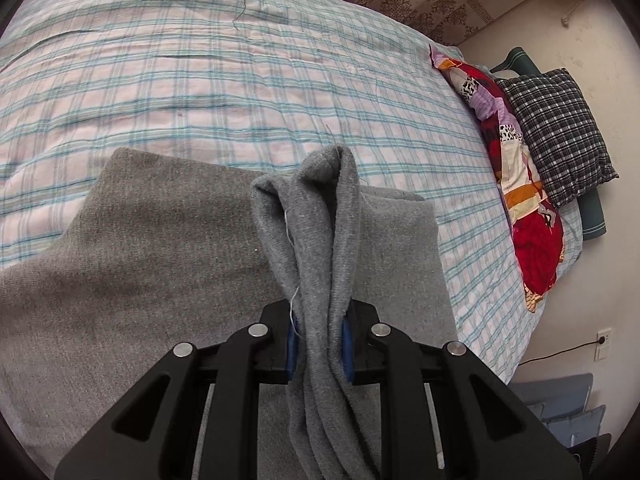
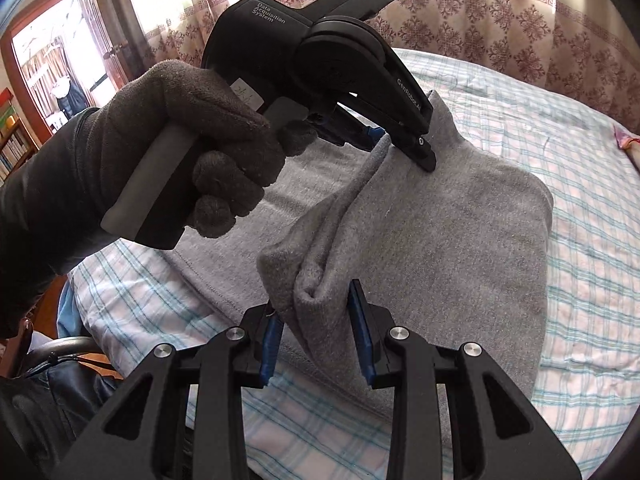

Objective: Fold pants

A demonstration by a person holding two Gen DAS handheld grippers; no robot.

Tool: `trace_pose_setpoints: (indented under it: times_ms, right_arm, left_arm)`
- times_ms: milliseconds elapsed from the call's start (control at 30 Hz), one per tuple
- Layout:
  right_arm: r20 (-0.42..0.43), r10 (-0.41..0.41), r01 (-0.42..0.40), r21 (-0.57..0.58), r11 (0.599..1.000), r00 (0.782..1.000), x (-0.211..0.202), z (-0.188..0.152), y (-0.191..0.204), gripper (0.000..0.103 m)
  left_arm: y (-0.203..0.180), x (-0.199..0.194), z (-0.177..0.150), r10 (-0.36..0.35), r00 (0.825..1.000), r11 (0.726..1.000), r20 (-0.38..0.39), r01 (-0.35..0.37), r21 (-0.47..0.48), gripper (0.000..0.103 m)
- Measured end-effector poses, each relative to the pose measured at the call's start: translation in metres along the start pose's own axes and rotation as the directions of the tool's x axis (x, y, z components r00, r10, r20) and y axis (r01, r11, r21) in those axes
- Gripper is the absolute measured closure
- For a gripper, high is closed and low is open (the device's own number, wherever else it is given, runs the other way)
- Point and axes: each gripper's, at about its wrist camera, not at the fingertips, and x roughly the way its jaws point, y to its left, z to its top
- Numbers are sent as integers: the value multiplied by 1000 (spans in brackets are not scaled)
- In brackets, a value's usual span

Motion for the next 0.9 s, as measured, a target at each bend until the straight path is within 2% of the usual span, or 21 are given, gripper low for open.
trace_pose_setpoints:
  times_ms: [200, 300, 433, 633, 700, 767, 833, 900]
  right_arm:
    - [-40, 24, -24, -11, 1000, 999, 16, 1, 4, 71]
    - [-48, 40, -40, 0, 999, 998, 16, 1, 0, 64]
    - [24, 45, -45, 20, 999, 999, -10, -2, -15, 46]
    - [70, -39, 25, 190, 981, 997, -54, -26, -72, 45]
    - [63, -100, 82, 244, 966, 993, -69, -41, -92, 45]
    - [47, -159, 139, 284, 949, 986, -81, -56, -108, 45]
    - [20, -187, 172, 300, 938, 982, -89, -69, -117, 45]
    - [-8, -202, 195, 292, 936, 979, -91, -77, -119, 45]
  left_arm:
    - [17, 4, -9, 30, 1000, 999, -6, -30, -18, 85]
    - [26, 9, -12, 35, 999, 999, -17, -35, -34, 83]
    - [29, 12, -15, 49, 999, 999, -11, -49, -13, 79]
    - [31, 8, -16, 106, 994, 994, 16, -106, 3, 70]
    - [29, 3, -18, 163, 986, 986, 40, -164, 18, 54]
    - [28, -5, -22, 229, 971, 973, 69, -231, 16, 42]
    - [23, -14, -26, 288, 953, 957, 94, -291, 16, 42]
    - [11, -24, -33, 315, 940, 946, 129, -322, 40, 41]
